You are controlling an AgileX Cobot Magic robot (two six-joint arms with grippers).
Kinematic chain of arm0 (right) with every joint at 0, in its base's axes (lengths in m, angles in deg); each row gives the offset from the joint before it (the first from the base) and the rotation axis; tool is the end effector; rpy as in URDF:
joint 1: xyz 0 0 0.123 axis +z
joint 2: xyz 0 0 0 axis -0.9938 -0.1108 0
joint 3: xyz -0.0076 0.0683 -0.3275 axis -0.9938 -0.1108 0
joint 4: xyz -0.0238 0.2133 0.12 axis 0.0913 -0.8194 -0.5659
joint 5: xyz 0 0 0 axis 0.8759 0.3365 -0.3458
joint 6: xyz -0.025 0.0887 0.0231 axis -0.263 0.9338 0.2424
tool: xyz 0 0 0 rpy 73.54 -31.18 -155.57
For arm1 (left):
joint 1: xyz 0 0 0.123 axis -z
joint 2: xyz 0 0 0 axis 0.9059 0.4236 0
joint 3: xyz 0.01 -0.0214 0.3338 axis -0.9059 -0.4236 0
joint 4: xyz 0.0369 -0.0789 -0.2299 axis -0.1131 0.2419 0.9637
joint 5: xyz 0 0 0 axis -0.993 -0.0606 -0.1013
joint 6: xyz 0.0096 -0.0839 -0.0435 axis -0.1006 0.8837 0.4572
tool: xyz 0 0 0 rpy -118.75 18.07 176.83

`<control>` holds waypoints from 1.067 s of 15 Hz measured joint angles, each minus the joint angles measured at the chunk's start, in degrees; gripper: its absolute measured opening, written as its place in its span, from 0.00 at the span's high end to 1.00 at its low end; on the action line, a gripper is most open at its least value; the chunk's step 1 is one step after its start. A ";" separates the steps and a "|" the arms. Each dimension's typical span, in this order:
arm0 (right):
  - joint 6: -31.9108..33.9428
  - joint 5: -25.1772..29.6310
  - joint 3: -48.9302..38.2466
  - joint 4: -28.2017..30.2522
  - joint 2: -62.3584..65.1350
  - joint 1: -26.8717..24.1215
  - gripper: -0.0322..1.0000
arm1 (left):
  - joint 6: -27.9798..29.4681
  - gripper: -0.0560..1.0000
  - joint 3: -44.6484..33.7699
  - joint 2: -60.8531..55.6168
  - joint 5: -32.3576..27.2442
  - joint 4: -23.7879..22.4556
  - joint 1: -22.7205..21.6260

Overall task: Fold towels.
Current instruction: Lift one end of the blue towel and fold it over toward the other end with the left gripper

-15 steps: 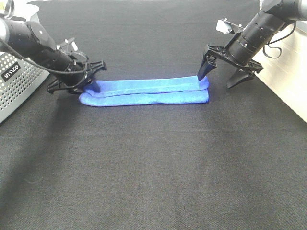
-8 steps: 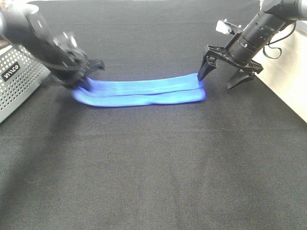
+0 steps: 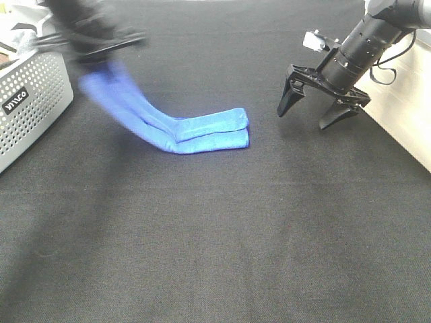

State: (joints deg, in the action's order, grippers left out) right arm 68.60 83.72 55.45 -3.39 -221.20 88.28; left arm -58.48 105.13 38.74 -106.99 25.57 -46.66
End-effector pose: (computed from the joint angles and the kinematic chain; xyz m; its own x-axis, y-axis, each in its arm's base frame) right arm 0.5170 0.0816 0.1759 -0.9862 -0.0121 -0.1652 -0.0816 0.9034 0.4209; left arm 0.4830 -0.1644 0.2691 -0.9334 -0.0401 -0.3566 0.0237 0.9847 -0.1726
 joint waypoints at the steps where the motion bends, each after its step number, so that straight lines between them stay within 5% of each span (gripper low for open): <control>1: 0.00 0.46 0.00 0.00 0.00 0.00 0.10 | 1.60 0.89 0.11 0.00 1.09 1.78 1.83; 8: 0.00 0.97 0.00 0.00 0.00 0.00 0.10 | 9.22 0.85 2.81 9.80 14.21 12.66 8.37; 13: 0.00 1.03 0.00 0.00 0.00 0.00 0.10 | 8.08 0.45 2.98 11.46 21.26 24.98 8.42; 16: -0.06 1.32 0.00 -1.20 0.00 0.00 0.10 | 0.97 0.41 2.98 11.29 24.35 32.72 8.37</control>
State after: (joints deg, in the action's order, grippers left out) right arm 68.55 85.04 55.45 -4.59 -221.20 88.28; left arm -57.50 108.11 50.03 -82.64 58.29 -38.30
